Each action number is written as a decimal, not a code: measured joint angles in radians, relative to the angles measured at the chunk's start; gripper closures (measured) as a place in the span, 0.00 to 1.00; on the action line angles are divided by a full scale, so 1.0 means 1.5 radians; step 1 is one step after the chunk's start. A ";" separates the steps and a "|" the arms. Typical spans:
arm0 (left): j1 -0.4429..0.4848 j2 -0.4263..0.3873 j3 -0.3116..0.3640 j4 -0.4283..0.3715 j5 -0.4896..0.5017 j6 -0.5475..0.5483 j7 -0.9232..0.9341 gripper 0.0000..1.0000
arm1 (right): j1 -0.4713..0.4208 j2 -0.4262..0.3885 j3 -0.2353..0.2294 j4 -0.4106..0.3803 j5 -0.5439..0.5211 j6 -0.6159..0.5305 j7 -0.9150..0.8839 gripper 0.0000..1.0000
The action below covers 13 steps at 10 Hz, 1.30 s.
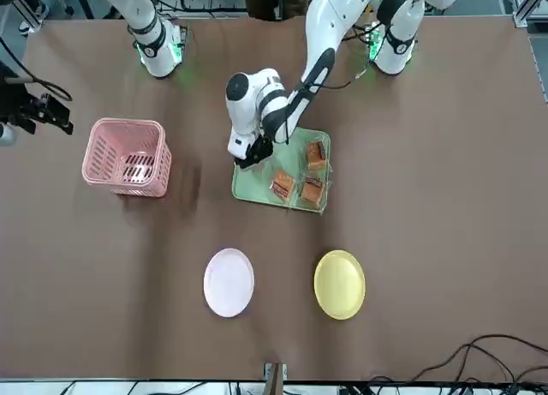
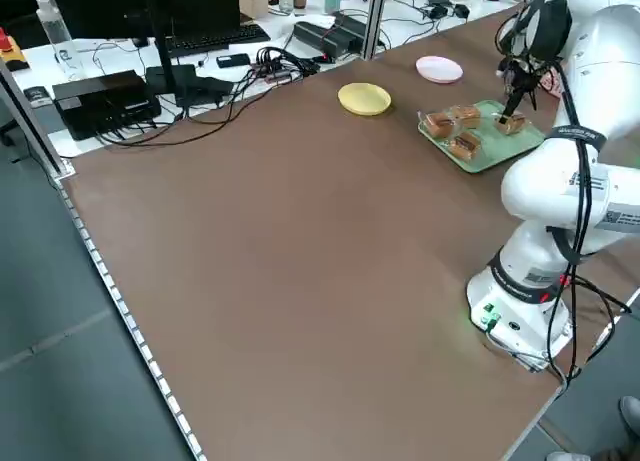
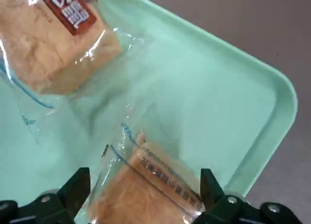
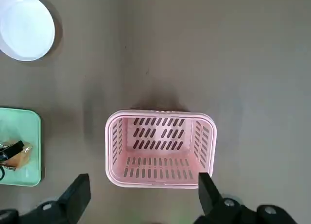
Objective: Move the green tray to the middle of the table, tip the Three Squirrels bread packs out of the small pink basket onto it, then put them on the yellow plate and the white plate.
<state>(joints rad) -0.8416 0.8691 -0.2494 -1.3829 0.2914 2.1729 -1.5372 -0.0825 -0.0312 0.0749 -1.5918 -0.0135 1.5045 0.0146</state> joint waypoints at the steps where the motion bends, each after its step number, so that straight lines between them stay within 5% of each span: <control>1: -0.007 0.000 -0.003 -0.002 -0.009 -0.008 0.000 0.00 | 0.000 0.000 0.000 0.000 0.000 0.000 0.000 0.02; 9: -0.023 -0.014 -0.002 0.004 -0.051 -0.076 0.000 0.00 | 0.000 0.000 -0.001 0.000 0.000 0.000 0.000 0.02; 13: 0.061 -0.106 0.004 0.011 -0.054 -0.187 0.170 0.00 | -0.001 0.000 -0.002 0.000 0.000 0.000 0.000 0.02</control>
<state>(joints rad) -0.7504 0.7102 -0.2428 -1.3659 0.2108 1.8921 -1.2816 -0.0837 -0.0305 0.0723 -1.5917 -0.0135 1.5044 0.0146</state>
